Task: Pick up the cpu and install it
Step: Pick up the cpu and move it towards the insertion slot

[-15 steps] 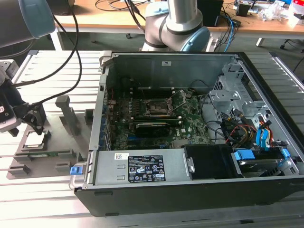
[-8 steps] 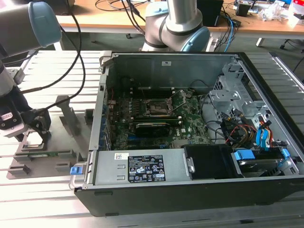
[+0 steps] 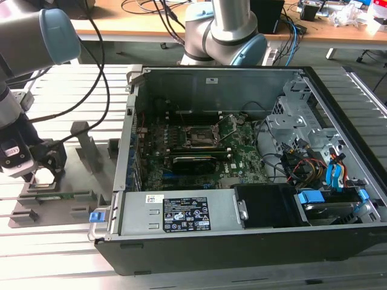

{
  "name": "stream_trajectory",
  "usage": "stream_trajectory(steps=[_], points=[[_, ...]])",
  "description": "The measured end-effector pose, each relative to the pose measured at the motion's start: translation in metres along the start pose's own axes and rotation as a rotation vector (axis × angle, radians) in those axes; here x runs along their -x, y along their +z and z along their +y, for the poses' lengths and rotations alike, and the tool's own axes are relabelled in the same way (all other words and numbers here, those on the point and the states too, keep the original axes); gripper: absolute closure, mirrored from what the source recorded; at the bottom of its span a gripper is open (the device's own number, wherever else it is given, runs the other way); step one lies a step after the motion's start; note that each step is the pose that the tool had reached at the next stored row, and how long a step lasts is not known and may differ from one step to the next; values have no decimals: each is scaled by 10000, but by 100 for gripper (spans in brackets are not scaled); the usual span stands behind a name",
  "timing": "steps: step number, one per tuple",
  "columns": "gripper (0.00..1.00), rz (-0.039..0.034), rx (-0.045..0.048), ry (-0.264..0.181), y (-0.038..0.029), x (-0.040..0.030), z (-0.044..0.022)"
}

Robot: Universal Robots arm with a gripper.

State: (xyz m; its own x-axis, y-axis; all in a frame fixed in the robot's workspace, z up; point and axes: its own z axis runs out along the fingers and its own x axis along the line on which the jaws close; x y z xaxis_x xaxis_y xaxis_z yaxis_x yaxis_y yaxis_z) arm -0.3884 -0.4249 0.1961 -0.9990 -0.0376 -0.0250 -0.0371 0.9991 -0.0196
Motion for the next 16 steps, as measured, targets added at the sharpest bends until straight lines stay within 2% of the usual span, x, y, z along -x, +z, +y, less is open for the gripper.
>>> stream_trajectory(steps=[5,16], points=[[32,-2,7,-36,43,-2,16],[33,-3,28,-106,51,-5,17]])
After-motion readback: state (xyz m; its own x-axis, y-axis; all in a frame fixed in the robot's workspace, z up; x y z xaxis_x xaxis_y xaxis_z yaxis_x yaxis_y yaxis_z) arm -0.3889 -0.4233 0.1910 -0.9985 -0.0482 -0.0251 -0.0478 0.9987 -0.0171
